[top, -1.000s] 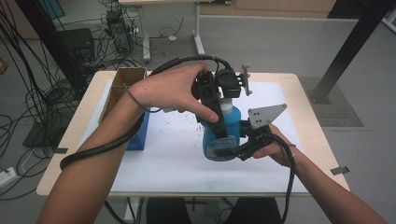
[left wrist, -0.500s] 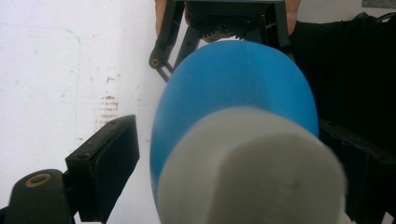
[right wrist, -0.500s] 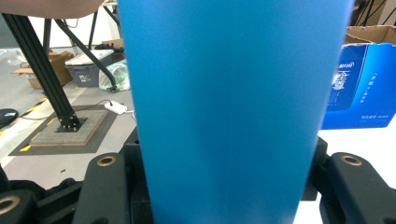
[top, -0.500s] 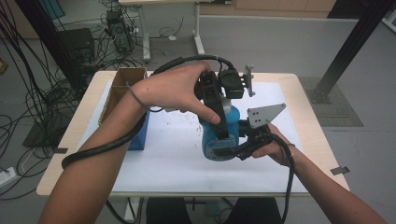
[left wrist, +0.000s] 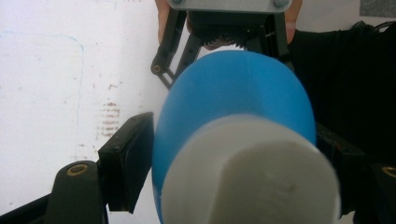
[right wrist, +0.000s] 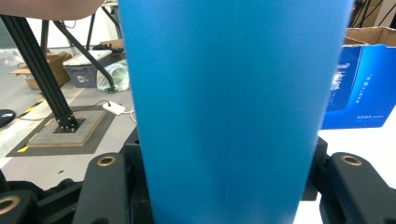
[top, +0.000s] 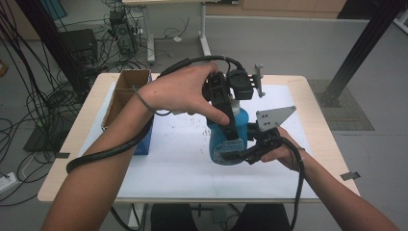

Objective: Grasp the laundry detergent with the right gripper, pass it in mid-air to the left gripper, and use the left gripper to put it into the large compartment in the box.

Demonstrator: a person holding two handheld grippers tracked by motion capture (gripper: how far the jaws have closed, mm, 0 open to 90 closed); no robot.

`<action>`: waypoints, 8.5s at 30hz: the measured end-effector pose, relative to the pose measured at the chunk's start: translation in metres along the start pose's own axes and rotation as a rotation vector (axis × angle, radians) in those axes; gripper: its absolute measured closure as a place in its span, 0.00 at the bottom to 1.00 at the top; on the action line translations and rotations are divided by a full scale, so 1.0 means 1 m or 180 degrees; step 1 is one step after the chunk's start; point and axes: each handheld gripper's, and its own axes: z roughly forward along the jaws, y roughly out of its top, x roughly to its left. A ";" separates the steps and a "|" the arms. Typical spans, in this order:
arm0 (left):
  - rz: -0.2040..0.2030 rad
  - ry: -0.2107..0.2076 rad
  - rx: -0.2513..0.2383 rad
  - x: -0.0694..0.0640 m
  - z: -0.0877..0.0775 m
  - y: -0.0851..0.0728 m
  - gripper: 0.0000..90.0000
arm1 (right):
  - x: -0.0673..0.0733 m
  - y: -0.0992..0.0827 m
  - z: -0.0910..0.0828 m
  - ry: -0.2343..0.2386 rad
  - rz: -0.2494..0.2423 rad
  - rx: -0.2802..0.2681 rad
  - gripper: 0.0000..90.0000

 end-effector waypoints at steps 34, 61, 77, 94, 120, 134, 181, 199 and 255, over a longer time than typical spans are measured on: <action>-0.0060 0.0008 0.0009 0.000 -0.001 -0.001 0.40 | -0.001 0.000 0.001 0.0025 -0.0009 -0.0020 0.46; -0.0069 0.0011 0.0014 0.000 -0.001 -0.002 0.40 | -0.002 0.000 0.002 0.0034 -0.0011 -0.0027 0.46; -0.0067 0.0017 0.0028 0.001 -0.001 -0.002 0.40 | -0.002 0.001 0.002 0.0031 -0.0007 -0.0026 0.46; -0.0068 0.0016 0.0047 0.002 -0.001 -0.002 0.41 | -0.004 0.000 0.002 0.0035 -0.0005 -0.0019 0.46; -0.0082 0.0043 0.0101 0.003 0.001 -0.002 0.41 | -0.007 -0.002 0.004 0.0049 -0.0004 -0.0038 0.45; -0.0106 0.0057 0.0125 0.003 0.002 0.001 0.41 | -0.008 -0.004 0.004 0.0052 -0.0008 -0.0078 0.45; -0.0178 0.0098 0.0231 0.007 0.001 -0.002 0.41 | -0.014 -0.009 -0.013 -0.0117 0.0196 0.0523 0.03; -0.0244 0.0128 0.0269 0.012 0.003 -0.006 0.41 | -0.026 -0.014 -0.037 -0.0480 0.0475 0.2037 0.06; -0.2148 0.0915 0.0014 0.066 -0.032 -0.009 0.41 | -0.042 -0.044 -0.051 -0.1011 0.0989 0.2716 0.06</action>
